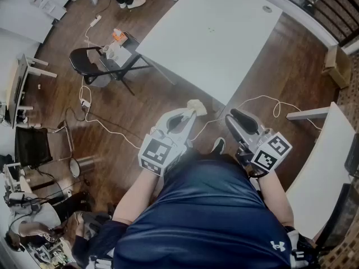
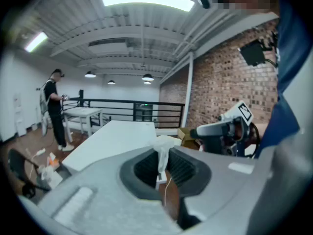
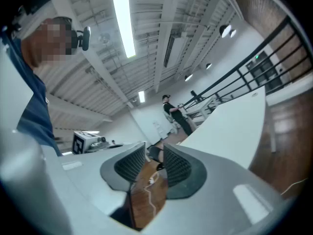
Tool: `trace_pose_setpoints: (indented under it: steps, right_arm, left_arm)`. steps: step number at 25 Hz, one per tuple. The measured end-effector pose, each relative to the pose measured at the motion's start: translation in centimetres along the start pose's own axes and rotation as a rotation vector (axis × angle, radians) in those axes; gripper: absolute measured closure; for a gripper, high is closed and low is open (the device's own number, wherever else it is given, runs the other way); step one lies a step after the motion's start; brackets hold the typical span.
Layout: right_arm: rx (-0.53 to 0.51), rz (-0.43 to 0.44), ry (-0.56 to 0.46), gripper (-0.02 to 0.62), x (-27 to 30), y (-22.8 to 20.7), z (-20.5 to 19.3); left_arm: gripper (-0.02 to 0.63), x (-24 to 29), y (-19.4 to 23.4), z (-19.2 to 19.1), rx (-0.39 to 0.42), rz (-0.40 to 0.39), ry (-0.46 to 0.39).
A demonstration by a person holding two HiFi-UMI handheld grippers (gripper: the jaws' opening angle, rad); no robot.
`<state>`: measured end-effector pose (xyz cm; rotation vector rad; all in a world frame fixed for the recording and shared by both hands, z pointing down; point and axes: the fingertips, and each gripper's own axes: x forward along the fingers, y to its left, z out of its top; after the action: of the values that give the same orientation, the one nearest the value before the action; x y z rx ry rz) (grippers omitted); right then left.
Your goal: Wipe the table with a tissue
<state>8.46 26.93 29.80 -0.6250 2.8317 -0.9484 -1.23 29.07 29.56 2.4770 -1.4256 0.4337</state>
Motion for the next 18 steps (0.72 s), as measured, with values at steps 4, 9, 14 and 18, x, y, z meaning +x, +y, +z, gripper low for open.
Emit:
trace_pose_setpoints:
  steps: [4,9,14,18]
  right_arm:
    - [0.167,0.172,0.004,0.405,2.8,2.3,1.6]
    - [0.238,0.235,-0.013,0.569,1.5,1.1,2.5]
    - [0.392,0.378,-0.033,0.580,1.7,2.0,2.2]
    - [0.406,0.379,-0.039,0.565,1.8,1.0,2.6]
  left_arm:
    - [0.586,1.0,-3.6,2.8,0.049,-0.164,-0.063]
    - [0.586,1.7,-6.0,6.2,-0.195,-0.330,-0.119]
    - [0.586,2.0,-7.1,7.4,-0.557,-0.507,-0.234]
    - [0.586,2.2,-5.8,7.7,-0.721,-0.527,-0.301]
